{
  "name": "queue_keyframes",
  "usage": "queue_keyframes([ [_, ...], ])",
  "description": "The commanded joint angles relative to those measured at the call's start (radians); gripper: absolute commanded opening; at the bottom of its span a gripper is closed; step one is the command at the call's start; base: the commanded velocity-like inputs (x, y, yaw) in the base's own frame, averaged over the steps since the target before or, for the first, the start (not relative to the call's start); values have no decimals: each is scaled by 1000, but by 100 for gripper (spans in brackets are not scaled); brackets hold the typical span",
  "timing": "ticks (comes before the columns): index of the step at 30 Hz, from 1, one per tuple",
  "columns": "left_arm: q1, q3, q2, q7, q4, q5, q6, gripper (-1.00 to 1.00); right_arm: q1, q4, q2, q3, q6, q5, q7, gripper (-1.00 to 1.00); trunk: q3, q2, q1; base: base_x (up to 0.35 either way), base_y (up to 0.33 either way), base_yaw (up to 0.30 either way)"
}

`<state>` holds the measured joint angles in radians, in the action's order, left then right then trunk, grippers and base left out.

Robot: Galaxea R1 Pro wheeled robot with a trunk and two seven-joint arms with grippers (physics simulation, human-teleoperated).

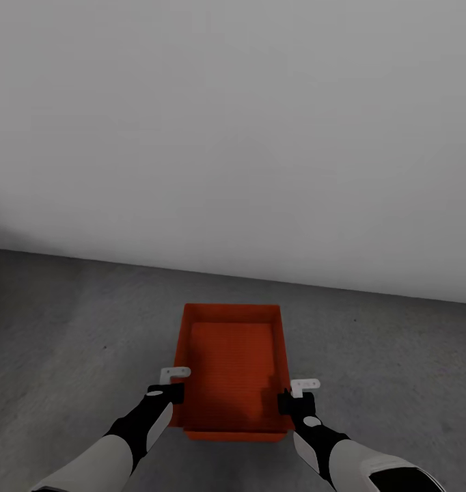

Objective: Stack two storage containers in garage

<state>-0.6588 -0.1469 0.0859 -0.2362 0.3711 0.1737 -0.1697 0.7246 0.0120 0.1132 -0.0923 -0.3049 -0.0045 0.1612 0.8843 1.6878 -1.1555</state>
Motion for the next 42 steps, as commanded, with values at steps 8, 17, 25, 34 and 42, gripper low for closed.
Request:
queue_keyframes([
  [8, -1, 38, -2, -12, 37, -2, -7, -100, 0, -3, -6, 52, -5, -17, 5, -100, 20, 42, -23, 0, 0, 0],
  [17, -1, 38, -2, -13, 38, -2, -7, -100, 0, -3, -6, 52, -5, -17, 5, -100, 42, 91, -50, 0, 0, 0],
  [25, -1, 39, -2, -12, 38, -2, -7, -100, 0, -3, -6, 52, -5, -17, 5, -100, 42, 91, -50, 0, 0, 0],
  [34, -1, 40, -2, -12, 37, -3, -7, -100, 0, -3, -3, 51, -5, -6, 5, -100, 42, 91, -50, 0, 0, 0],
  [42, -1, 41, -2, -12, 35, -2, -7, -100, 0, -3, -5, 51, -6, -1, 4, -100, 42, 91, -50, 0, 0, 0],
])
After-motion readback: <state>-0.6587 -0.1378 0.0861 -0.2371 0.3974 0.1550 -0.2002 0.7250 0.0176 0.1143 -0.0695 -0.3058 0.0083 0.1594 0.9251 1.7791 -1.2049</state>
